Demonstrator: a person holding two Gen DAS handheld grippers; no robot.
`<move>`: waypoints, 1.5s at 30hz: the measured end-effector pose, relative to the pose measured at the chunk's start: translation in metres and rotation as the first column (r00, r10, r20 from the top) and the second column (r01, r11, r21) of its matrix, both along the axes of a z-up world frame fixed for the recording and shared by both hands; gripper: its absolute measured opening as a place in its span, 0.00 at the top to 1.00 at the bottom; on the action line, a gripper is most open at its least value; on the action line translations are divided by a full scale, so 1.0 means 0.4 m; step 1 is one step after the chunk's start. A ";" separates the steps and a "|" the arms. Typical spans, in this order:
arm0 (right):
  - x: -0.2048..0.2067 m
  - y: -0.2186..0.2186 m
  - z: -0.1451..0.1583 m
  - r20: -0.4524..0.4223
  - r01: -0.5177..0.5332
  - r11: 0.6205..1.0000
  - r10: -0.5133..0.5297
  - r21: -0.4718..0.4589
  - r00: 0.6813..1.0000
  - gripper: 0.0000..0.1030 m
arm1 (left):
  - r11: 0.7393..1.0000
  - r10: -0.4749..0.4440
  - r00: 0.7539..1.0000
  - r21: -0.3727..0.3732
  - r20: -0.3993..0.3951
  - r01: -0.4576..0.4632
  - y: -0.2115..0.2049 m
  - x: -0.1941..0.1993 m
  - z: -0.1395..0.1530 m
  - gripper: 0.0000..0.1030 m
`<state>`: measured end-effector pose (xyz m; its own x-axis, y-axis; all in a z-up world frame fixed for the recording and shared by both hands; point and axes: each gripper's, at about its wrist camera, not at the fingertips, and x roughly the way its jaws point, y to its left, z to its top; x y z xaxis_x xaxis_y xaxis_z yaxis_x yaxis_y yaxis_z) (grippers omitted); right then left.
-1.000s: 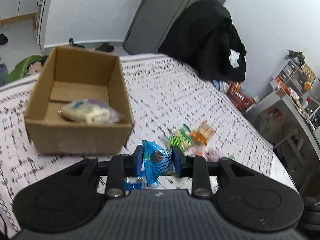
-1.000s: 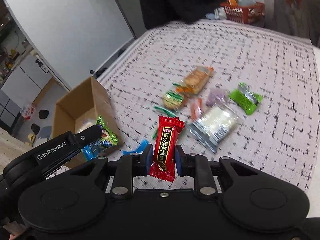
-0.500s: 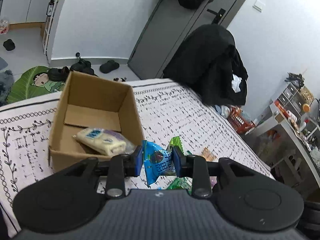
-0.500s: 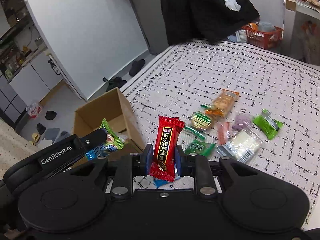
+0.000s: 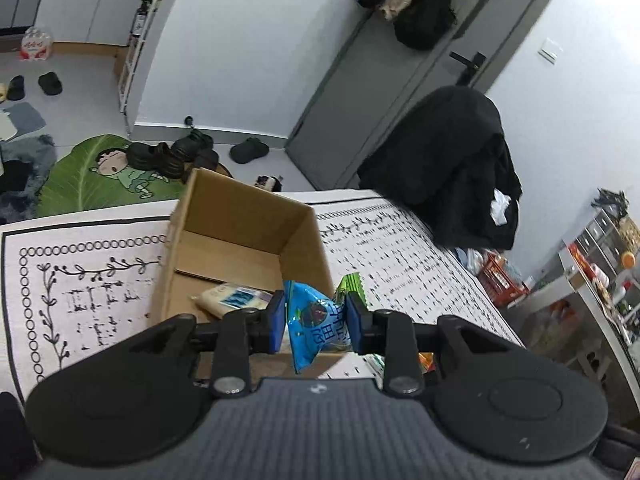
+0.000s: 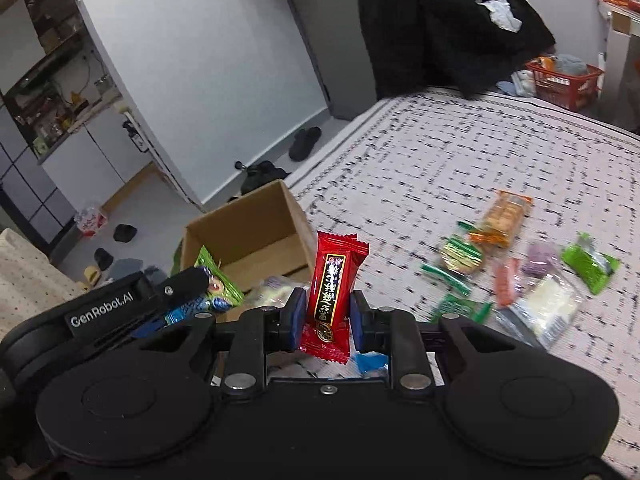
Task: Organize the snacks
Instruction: 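Carry both snacks over the box and open both tools to drop them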
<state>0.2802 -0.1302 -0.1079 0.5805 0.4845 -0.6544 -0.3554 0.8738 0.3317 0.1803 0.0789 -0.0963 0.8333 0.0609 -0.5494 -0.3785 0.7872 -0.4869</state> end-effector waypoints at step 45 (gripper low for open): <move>0.048 -0.042 -0.006 -0.055 0.000 0.999 0.002 0.033 0.998 0.30 | 0.989 0.134 0.975 -0.030 -0.175 -0.142 0.071 0.039 -0.057 0.14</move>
<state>0.2993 -0.1468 -0.1105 0.5435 0.5068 -0.6691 -0.3364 0.8618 0.3796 0.1960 0.1075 -0.1191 0.7113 0.1422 -0.6883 -0.5630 0.7016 -0.4369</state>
